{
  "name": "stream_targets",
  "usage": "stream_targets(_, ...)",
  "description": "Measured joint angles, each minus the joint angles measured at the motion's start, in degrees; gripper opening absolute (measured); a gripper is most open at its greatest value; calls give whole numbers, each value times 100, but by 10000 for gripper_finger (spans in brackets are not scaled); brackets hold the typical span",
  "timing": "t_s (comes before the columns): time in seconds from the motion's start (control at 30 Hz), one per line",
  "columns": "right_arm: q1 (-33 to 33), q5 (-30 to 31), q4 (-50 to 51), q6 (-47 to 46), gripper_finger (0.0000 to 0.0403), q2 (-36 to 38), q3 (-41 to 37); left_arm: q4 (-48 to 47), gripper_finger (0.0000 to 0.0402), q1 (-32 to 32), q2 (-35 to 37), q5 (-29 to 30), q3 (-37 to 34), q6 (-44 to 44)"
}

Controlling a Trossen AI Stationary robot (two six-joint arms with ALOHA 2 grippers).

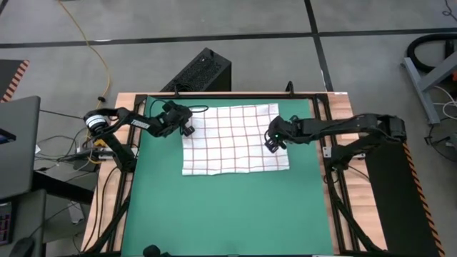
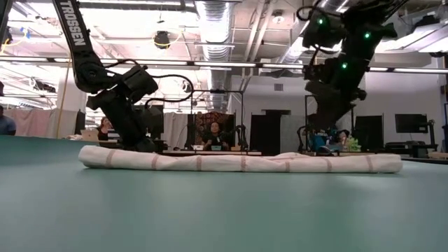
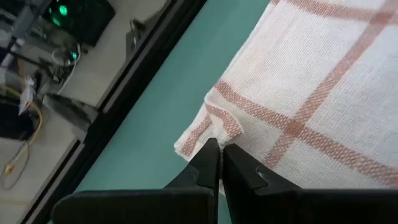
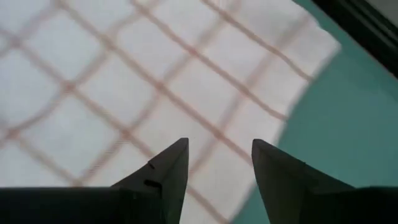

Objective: Roll towel into tight, uniform cylinder
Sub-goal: Fold the white towel

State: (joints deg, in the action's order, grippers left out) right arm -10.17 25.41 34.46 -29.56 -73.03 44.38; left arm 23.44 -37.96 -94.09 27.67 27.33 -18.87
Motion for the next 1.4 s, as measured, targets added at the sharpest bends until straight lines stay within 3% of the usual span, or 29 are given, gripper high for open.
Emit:
stream_targets(0.57, 750, -257, -1496, 747, 195, -1136, -68, 26, 3, -4, 208, 416, 57, -188)
stream_targets(0.8, 1410, 546, -1490, 760, 195, -1047, -68, -44, 46, 9, 778, -146, 67, -382)
stream_targets(0.97, 1663, 538, -1480, 717, 195, -930, -68, -1040, 78, 39, 1517, -430, 67, -293)
stream_targets(1.03, 1876, 512, -1489, 729, 194, -903, -68, -1486, 81, 80, 1979, -875, 65, -296)
stream_targets(1.1, 2119, 509, -1489, 814, 194, -899, -68, -1830, 81, 154, 2601, -1680, 63, -265)
stream_targets(1.27, 2800, 589, -1472, 864, 194, -899, -66, -2724, 73, 415, 4479, -4412, 65, 170)
stream_targets(1.33, 3077, 627, -1422, 865, 194, -899, -66, -3405, 69, 698, 5141, -4780, 74, 97)
stream_targets(1.4, 3301, 694, -1262, 861, 194, -899, -66, -4183, 65, 1147, 5594, -4541, 68, 7)
